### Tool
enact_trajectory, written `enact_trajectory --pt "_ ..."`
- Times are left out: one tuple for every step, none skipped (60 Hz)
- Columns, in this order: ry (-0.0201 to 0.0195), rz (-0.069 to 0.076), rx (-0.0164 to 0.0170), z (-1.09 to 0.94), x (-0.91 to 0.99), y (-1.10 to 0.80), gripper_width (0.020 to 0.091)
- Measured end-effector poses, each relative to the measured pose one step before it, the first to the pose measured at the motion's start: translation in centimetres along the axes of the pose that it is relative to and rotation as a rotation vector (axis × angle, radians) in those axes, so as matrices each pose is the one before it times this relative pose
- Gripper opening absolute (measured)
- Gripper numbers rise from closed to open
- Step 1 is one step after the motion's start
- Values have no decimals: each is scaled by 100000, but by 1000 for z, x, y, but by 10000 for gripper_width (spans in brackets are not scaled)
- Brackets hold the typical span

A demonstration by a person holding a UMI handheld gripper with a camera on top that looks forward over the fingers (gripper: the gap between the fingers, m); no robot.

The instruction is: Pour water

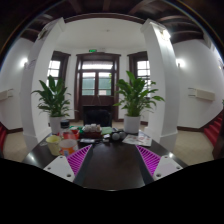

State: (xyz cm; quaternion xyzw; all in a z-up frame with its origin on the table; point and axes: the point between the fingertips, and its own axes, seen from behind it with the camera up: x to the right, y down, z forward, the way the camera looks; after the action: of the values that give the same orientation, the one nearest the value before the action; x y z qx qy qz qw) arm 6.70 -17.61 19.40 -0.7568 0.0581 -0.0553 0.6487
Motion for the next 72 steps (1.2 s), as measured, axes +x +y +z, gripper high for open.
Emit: enact_trajectory --pt "-1573 115 -230 -49 -492 121 847" --pt "-1823 86 -72 -59 -602 134 846" --pt "-1949 58 41 -99 -665 233 847" --pt "-1938 6 181 -67 -692 247 846" --pt "-1976 -1 297 -48 -698 246 848" --pt "-1991 25 318 -51 -786 284 844" --pt "-1888 33 306 -68 -769 300 845" --pt "-1736 -9 268 -57 -780 318 847" --pt "-1609 -88 239 77 -692 339 849" --pt "-1525 -143 209 76 -788 320 849" --pt "-1244 -291 -54 200 -412 -1148 851" --pt "-1153 -108 585 335 -1092 1629 849" --pt "-957 -192 401 182 -649 276 854" --pt "-876 -198 414 213 -577 190 857" --pt "-882 -203 473 237 -573 120 861" --pt "-978 -279 397 347 -562 120 866" --pt "-980 -316 259 350 -541 125 864" --pt "-828 -298 130 354 -485 150 862" --pt "-571 -308 4 387 -363 159 856" --pt "-392 -214 -82 375 -293 144 851" --pt "-304 -204 -124 393 -261 127 852" --pt "-276 -152 -227 424 -229 151 851" --pt "-284 -179 -302 436 -217 159 851" --pt "-176 -138 -332 423 -202 121 853" --pt "-37 -117 -192 411 -135 59 853" --pt "14 12 -6 458 -79 12 853" --pt "40 160 197 477 -85 -16 852" --pt "85 156 249 463 -20 -54 856" --pt "82 206 361 400 -2 -77 855" --pt "150 153 360 438 37 -86 855" --pt "122 105 206 448 34 -96 852" --pt "35 85 -30 458 59 -29 850" --pt "48 50 -122 373 22 -5 840" --pt "183 97 -21 388 79 -51 831" --pt "134 210 84 330 73 -90 820" --pt "84 117 12 338 18 -30 807" --pt "-19 85 -143 375 68 -34 798" --pt "5 22 -377 351 59 27 794" --pt "112 139 -312 342 56 31 790" --pt "157 267 -193 314 63 -5 789" --pt "147 306 -122 298 63 -32 790" --pt "3 366 -159 295 25 21 787" --pt "-120 343 -150 251 11 7 782" --pt "-169 355 -204 250 -11 19 777" --pt "-130 307 -225 229 4 25 770" --pt "59 259 -231 204 45 43 761" --pt "185 143 -231 175 6 23 742" --pt "133 98 -115 137 -8 -23 713" --pt "-122 -24 -41 103 -65 8 714" --pt "-100 -94 143 105 -39 -28 656" --pt "-227 -164 195 74 -76 -7 631" --pt "-272 -208 74 43 -133 28 611" --pt "-414 -382 -9 -22 -145 60 592" --pt "-414 -401 -32 -4 -138 81 564" --pt "-65 -504 295 -37 -64 3 534" --pt "460 -553 559 8 57 -61 533" --pt "565 -223 257 -56 120 33 529" --pt "525 3 212 327 83 124 523" --pt "290 246 296 -12 16 4 516" --pt "527 172 334 -46 89 -49 505" --pt "703 -124 147 -46 128 17 497" --pt "468 -243 113 -22 89 1 491" --pt "-50 -303 2 21 -49 -4 476" --pt "-377 -324 -194 312 7 -247 474" --pt "-220 -644 -28 -365 -365 204 443" --pt "-173 -540 -42 -39 -100 18 436" --pt "-77 -376 86 -9 -82 9 426" --pt "63 18 120 -2 -31 3 412" --pt "49 -29 104 -9 -17 -1 408" --pt "222 -213 72 270 170 -73 388" --pt "275 65 124 -35 61 -3 387" --pt "79 290 82 -9 7 3 387"
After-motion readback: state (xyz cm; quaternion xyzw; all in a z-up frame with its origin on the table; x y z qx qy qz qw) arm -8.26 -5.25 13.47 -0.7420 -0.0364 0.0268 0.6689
